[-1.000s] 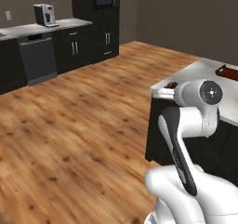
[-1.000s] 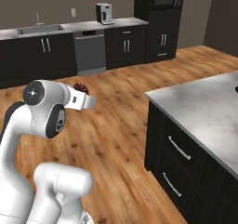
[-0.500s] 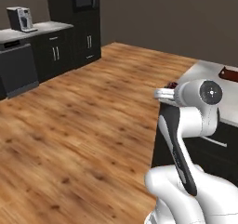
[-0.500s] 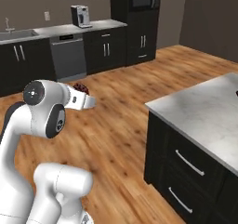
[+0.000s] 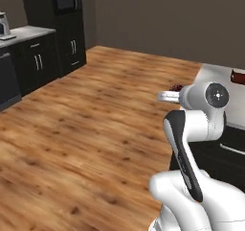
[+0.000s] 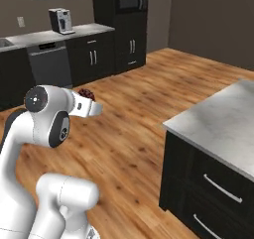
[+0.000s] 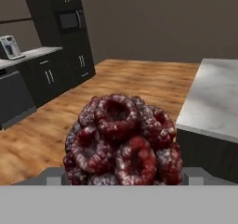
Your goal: Take the cake and donut from the fridge and place them on the empty tray on the dining counter.
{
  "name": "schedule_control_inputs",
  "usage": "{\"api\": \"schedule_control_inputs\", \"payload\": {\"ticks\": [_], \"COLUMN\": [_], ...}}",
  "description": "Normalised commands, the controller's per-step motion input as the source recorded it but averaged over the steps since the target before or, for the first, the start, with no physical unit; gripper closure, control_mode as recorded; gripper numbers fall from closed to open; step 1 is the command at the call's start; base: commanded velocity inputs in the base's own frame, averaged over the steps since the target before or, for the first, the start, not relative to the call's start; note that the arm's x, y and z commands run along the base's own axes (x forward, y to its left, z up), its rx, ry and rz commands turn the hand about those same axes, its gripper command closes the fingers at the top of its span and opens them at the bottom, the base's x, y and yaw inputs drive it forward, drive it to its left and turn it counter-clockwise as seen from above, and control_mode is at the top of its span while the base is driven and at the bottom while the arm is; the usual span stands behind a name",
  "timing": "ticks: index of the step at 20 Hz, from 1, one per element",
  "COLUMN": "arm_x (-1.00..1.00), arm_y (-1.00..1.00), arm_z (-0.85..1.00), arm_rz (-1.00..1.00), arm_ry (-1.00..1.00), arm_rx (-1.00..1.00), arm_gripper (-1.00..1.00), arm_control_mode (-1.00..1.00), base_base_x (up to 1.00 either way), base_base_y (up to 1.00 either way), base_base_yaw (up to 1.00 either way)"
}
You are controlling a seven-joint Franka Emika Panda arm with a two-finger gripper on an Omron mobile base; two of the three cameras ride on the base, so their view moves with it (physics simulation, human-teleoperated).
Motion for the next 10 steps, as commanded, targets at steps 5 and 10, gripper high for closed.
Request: {"api": "schedule_control_inputs", "payload": {"ticks": [5, 10], "arm_x": [0.00, 0.00], "arm_y": [0.00, 0.00], "arm_z": [0.00, 0.00], "arm_rz": [0.00, 0.00], "arm_ry": [0.00, 0.00], "arm_rx": [0.00, 0.00], "arm_gripper": [1.00, 1.00], "arm_control_mode": [1.00, 1.00], "base_base_x": [0.62, 0.53], "base_base_y": [0.56, 0.48], "base_base_yaw": [-0.31, -0.36]}}
